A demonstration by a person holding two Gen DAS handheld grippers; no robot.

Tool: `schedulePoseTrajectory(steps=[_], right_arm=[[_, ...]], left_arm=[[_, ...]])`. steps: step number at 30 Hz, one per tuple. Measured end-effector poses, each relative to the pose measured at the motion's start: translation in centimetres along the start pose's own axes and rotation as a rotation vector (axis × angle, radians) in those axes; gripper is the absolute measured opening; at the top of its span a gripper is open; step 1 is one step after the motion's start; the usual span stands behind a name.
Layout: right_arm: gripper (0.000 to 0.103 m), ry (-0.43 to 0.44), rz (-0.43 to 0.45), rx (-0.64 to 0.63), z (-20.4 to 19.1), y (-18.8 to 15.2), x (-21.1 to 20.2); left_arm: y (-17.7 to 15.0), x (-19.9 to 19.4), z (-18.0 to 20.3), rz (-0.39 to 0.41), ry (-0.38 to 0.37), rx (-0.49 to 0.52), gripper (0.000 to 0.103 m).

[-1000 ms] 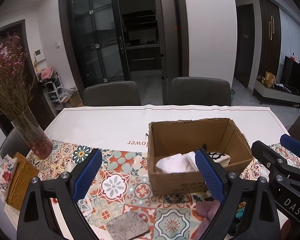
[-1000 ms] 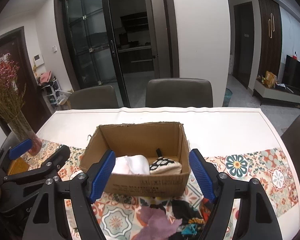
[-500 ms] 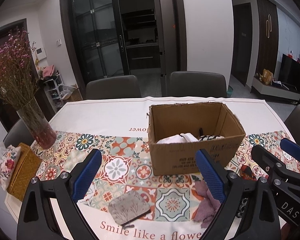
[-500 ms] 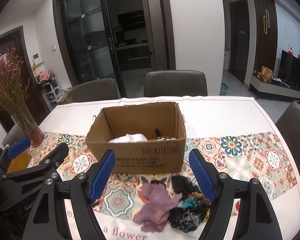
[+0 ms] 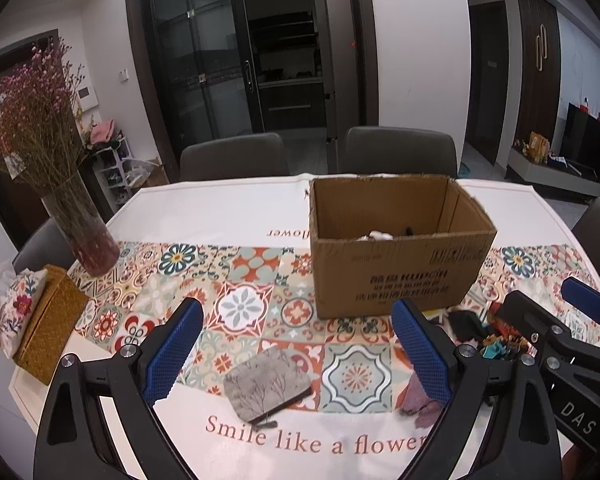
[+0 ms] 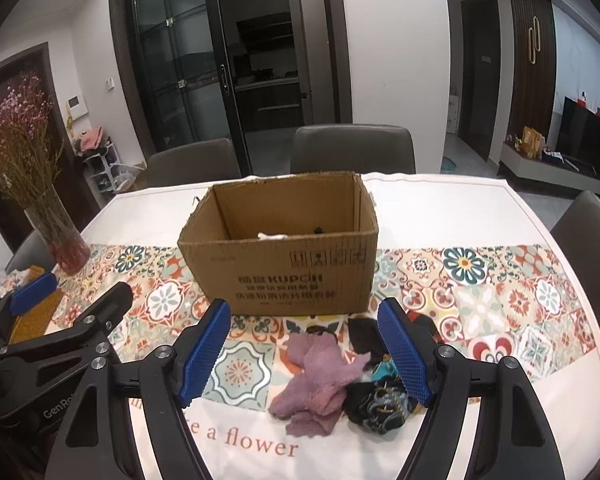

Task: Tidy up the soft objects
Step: 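Withdraw both grippers from the box toward the remaining soft items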

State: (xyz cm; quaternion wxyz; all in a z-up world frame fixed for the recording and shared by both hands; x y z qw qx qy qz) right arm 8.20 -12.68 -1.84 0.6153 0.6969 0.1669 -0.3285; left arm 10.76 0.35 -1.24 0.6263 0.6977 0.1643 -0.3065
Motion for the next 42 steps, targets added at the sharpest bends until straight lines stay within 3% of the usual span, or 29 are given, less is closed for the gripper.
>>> schedulePoseTrajectory(steps=[22, 28, 42], right_arm=[[0.077, -0.016, -0.107, 0.01, 0.7, -6.7, 4.0], [0.077, -0.014, -0.129, 0.017, 0.9, -8.2, 5.3], [0.077, -0.041, -0.134, -0.028, 0.2, -10.2, 8.1]], left_arm=[[-6.9, 3.6, 0.4, -0.088, 0.001, 0.015, 0.097], [-7.9, 4.2, 0.8, -0.063, 0.008, 0.035, 0.096], [-10.2, 7.4, 0.5, -0.118, 0.046, 0.05, 0.096]])
Point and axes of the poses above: each gripper's, at about its wrist camera, not at the fingertips, and x roughly the way its jaws point, z to its right, y to its top, the point moved 2 cm from there along x, roughly the way its jaws point, and after that the axes turned 6 degrees about -y, right-handed, at the moved point
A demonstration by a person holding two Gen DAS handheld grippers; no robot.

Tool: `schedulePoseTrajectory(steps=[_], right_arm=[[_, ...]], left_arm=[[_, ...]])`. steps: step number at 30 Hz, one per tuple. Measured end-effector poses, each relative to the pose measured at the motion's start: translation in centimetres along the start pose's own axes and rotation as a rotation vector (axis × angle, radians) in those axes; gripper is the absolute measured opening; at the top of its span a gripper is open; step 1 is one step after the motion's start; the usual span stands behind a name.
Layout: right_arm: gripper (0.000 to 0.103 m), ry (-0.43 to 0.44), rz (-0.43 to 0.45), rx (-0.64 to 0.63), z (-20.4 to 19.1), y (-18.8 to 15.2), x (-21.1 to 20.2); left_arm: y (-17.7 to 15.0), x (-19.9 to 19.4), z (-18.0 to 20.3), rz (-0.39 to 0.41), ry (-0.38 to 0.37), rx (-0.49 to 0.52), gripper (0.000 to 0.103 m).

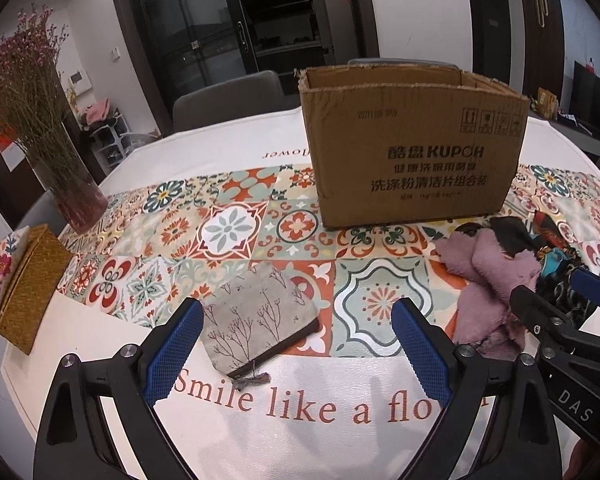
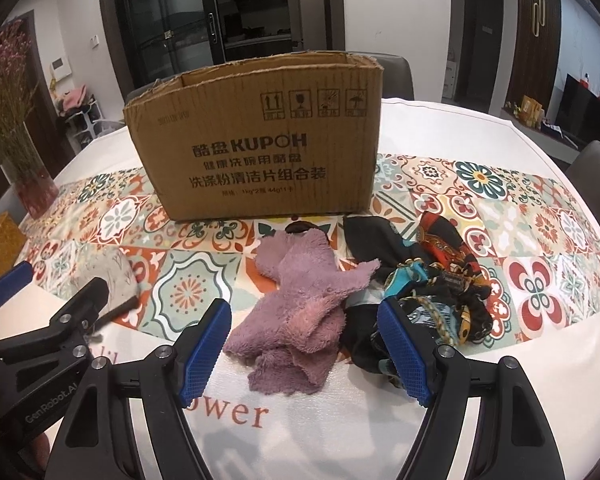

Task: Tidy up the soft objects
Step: 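Withdraw both grippers from the box toward the remaining soft items, then grasp the grey floral pouch with the left gripper while the right gripper grasps the pink fuzzy towel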

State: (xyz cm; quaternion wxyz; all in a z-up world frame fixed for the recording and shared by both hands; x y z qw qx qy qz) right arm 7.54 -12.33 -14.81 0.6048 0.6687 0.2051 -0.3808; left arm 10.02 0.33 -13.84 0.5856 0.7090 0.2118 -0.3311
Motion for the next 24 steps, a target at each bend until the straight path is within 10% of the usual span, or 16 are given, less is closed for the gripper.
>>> schedulePoseTrajectory(steps=[12, 24], right_arm=[[0.074, 0.048, -0.046, 0.014, -0.2, -0.8, 2.0], [0.023, 0.063, -0.092, 0.002, -0.7, -1.3, 4.3]], left_arm=[[-0.9, 2.0, 0.0, -0.059, -0.048, -0.024, 0.094], [-1.0, 3.5, 0.2, -0.088, -0.037, -0.009, 0.094]])
Point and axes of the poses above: each gripper's, at about its wrist camera, not at the fingertips, and x roughly the way its jaws point, z to its right, y to its top, the point moved 2 cm from there along x, roughly the way its jaws point, and after that the axes turned 6 degrees about -y, right-handed, at the moved point
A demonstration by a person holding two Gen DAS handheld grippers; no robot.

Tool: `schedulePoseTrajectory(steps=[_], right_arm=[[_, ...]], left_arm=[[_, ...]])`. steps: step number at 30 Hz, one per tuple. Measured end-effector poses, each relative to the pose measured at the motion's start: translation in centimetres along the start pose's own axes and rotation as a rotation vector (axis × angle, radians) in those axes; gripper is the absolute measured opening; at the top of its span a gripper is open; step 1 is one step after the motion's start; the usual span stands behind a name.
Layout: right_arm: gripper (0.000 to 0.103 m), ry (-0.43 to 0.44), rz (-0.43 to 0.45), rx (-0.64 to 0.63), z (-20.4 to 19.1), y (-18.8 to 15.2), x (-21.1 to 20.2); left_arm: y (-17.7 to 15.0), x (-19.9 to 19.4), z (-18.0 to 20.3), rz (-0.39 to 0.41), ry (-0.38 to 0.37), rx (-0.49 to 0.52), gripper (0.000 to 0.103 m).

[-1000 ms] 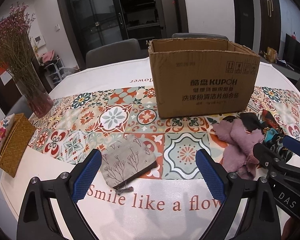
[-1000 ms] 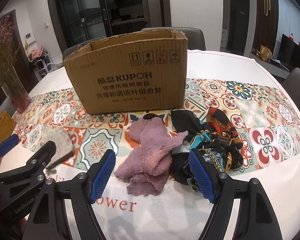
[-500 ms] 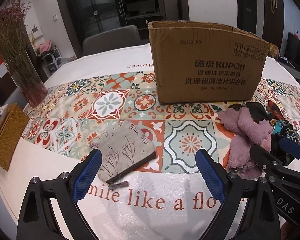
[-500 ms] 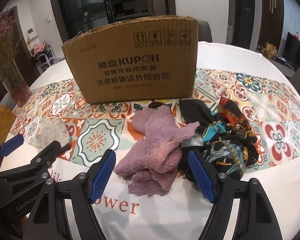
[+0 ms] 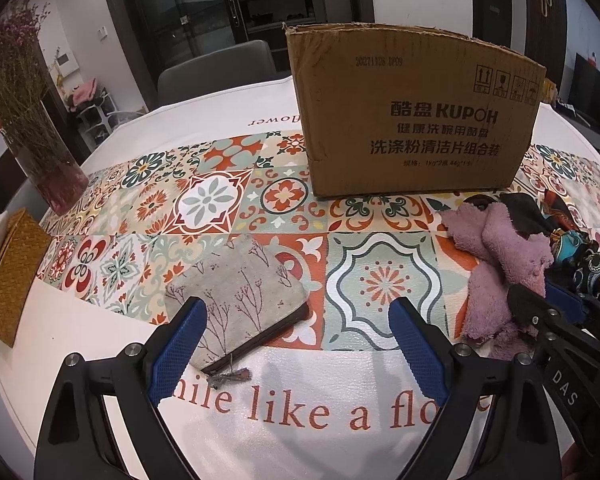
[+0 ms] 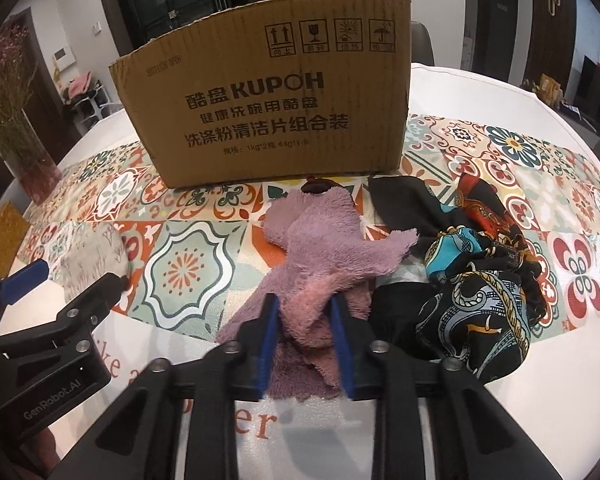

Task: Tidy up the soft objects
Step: 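Grasp the grey floral pouch with the left gripper while the right gripper grasps the pink fuzzy towel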

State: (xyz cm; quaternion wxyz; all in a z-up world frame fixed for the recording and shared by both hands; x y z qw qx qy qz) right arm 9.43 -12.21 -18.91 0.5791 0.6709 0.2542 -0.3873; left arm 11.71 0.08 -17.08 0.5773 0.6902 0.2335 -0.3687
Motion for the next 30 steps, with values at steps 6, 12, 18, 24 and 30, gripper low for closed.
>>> schedulePoseTrajectory(steps=[6, 12, 18, 24, 30], right_arm=[[0.011, 0.008, 0.007, -0.001, 0.2, 0.0, 0.0], [0.009, 0.036, 0.062, -0.001, -0.1, 0.7, -1.6], [0.009, 0.053, 0.167, -0.042, -1.7, 1.9, -4.7], [0.009, 0.09, 0.178, -0.085, -3.7, 2.4, -5.1], [0.009, 0.113, 0.16, -0.109, -5.5, 2.5, -4.0]], left_arm=[[0.1, 0.0, 0.2, 0.004, -0.008, 0.004, 0.094], [0.3, -0.6, -0.3, 0.018, -0.014, -0.008, 0.094], [0.3, -1.8, -2.0, 0.046, -0.018, -0.044, 0.094], [0.1, -1.6, -3.6, 0.047, -0.014, -0.07, 0.094], [0.1, -0.4, -4.6, 0.027, 0.003, -0.078, 0.094]])
Point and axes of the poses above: each gripper's, at about its wrist camera, not at the fingertips, and x roughly the way its jaws point, z to its right, y to its top, the point moved 2 cm from there along x, roughly the way its jaws point, and after that the axes turned 6 degrees about -y, right-handed, at the moved point
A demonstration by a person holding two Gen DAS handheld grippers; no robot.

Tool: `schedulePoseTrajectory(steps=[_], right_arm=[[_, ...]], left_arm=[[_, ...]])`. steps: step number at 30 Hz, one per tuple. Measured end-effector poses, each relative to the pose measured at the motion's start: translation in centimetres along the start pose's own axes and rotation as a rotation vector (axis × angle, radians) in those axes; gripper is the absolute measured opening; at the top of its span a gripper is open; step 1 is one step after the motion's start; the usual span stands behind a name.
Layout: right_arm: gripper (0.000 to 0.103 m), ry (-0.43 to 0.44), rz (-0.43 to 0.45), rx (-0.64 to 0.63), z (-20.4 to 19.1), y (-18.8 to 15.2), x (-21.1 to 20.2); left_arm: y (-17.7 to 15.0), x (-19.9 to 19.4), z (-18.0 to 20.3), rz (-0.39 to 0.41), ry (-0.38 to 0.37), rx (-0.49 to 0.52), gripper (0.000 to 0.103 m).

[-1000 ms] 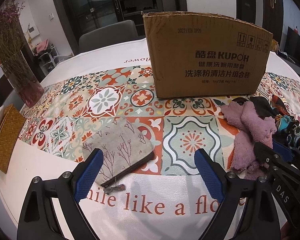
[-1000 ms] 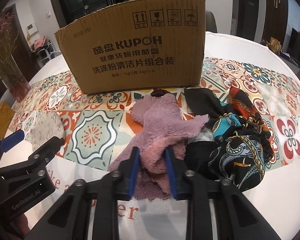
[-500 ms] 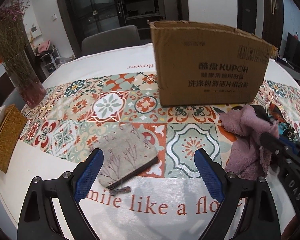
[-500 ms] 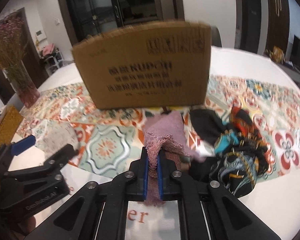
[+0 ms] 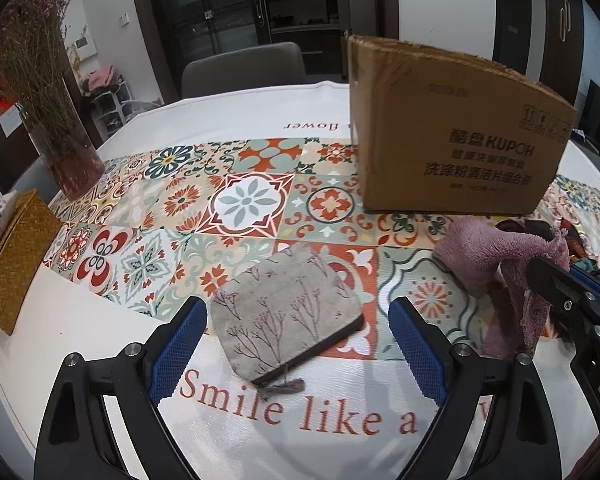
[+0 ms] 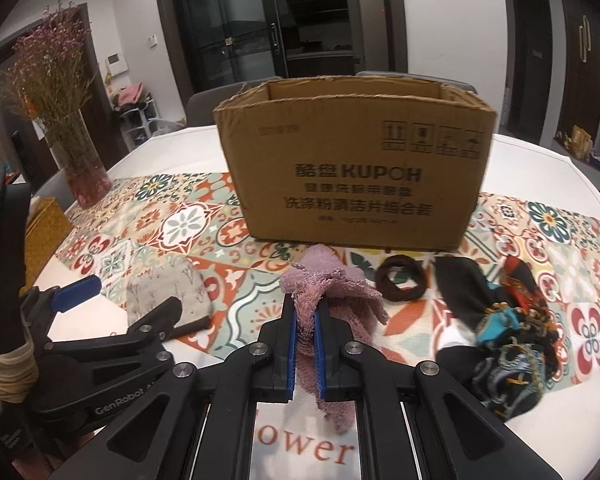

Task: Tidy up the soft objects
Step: 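Grasp the grey floral pouch with the left gripper while the right gripper grasps the pink fuzzy towel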

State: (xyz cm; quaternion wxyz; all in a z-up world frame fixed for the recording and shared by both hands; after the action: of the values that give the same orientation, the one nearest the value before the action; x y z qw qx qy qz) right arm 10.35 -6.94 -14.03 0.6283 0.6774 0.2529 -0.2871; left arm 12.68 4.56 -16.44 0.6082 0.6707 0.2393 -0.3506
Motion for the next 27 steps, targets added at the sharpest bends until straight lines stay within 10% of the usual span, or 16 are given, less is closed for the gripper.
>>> schedulePoseTrajectory(steps=[27], right_arm=[[0.009, 0.026, -0.111, 0.011, -0.5, -0.3, 7.2]], left_arm=[[1.0, 7.2, -0.3, -0.103, 0.008, 0.038, 0.094]])
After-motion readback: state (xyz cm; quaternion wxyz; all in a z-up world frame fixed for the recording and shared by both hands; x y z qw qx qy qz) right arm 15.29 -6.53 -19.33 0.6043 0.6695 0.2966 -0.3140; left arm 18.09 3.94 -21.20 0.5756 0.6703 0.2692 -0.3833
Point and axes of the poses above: each gripper's, at about its wrist camera, not at the fingertips, and x roughly the way its jaws point, z to its right, y to its top, the point moved 2 cm from there along x, roughly the way its jaws point, and after that the axes turned 6 degrees about -y, right-handed, at the moved point
